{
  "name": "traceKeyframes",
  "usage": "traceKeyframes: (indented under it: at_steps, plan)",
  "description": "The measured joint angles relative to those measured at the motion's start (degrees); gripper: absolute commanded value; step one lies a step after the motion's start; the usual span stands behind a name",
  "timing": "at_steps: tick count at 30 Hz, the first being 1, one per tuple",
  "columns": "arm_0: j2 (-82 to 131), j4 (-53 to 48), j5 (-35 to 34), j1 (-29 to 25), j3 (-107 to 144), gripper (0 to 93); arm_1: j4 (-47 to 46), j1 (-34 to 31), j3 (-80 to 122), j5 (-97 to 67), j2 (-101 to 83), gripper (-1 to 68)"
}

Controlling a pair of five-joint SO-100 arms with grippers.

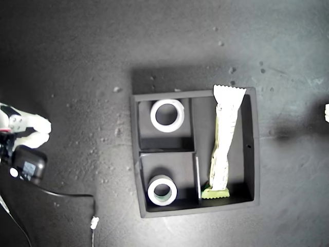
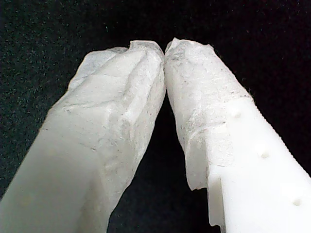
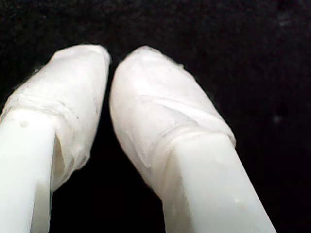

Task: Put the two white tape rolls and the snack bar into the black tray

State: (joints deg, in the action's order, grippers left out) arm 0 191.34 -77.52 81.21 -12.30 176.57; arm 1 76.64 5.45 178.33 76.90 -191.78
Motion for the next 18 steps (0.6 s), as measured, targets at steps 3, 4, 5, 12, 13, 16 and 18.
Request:
traceKeyframes:
  at_steps: [3,4,5,12,13,16,18]
  plan:
    - [-0.09,-0.26,-3.08,-0.35,0.0,0.2,0.0,0.0,0.0,0.0,0.0,-0.1]
    - [-0.09,-0.26,-3.16,-0.35,0.0,0.2,0.0,0.0,0.0,0.0,0.0,-0.1]
    - [-0.09,-0.35,-3.16,-0.35,0.0,0.2,0.0,0.0,0.0,0.0,0.0,-0.1]
    - [-0.09,-0.35,-3.25,-0.35,0.0,0.2,0.0,-0.09,0.0,0.0,0.0,-0.1]
    - [-0.09,-0.35,-3.25,-0.35,0.0,0.2,0.0,-0.09,0.0,0.0,0.0,-0.1]
    - [-0.09,-0.35,-3.25,-0.35,0.0,0.2,0.0,-0.09,0.0,0.0,0.0,-0.1]
    - [-0.09,-0.35,-3.25,-0.35,0.0,0.2,0.0,-0.09,0.0,0.0,0.0,-0.1]
